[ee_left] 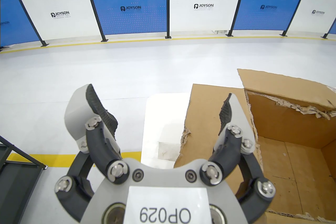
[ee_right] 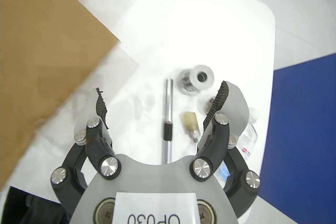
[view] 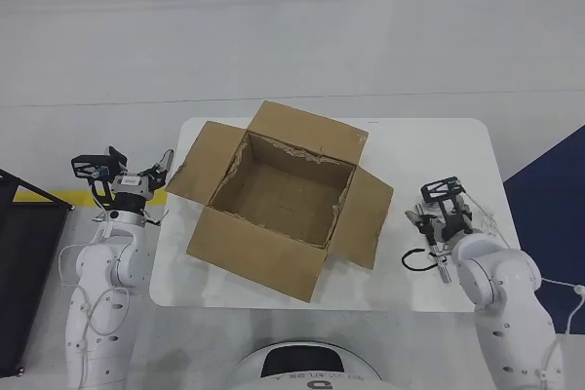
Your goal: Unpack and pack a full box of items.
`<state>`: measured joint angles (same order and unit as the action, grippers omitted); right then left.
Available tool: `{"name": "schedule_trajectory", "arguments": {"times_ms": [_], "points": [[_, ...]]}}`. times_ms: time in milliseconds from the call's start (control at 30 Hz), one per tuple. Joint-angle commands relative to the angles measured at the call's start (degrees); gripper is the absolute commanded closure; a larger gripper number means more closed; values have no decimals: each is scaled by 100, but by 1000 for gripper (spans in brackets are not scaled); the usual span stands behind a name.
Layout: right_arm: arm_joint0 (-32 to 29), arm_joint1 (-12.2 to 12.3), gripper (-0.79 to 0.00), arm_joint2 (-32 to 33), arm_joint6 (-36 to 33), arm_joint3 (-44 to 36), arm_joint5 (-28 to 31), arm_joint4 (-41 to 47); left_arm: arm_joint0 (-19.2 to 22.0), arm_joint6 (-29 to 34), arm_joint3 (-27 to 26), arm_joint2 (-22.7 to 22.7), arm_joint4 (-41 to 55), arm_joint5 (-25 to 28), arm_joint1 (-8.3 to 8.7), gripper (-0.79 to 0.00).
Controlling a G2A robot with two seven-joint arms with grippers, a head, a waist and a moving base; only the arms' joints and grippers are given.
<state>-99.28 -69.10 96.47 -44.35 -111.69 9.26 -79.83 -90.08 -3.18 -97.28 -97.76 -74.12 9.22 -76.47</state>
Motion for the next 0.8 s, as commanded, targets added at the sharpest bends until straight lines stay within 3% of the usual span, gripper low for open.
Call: {"name": "schedule_trajectory", "arguments": {"times_ms": [0,67,133,233,400,767], "points": [[-30,12,-763,114,-24,160,26,12,0,0,0,0,0,0,0,-785],[-75,25,-693,203,-99,253,91,1,0,0,0,0,0,0,0,-785],[-130,40,-508,229,-141,291,218,-85,0,0,0,0,0,0,0,-785],[-219,62,-366,242,-148,327,469,-184,0,0,0,0,0,0,0,-785],[-261,86,-286,181,-182,427,759,-294,0,0,0,0,0,0,0,-785],[74,101,-265,-48,-435,869,868,-272,0,0,0,0,0,0,0,-785]]}}
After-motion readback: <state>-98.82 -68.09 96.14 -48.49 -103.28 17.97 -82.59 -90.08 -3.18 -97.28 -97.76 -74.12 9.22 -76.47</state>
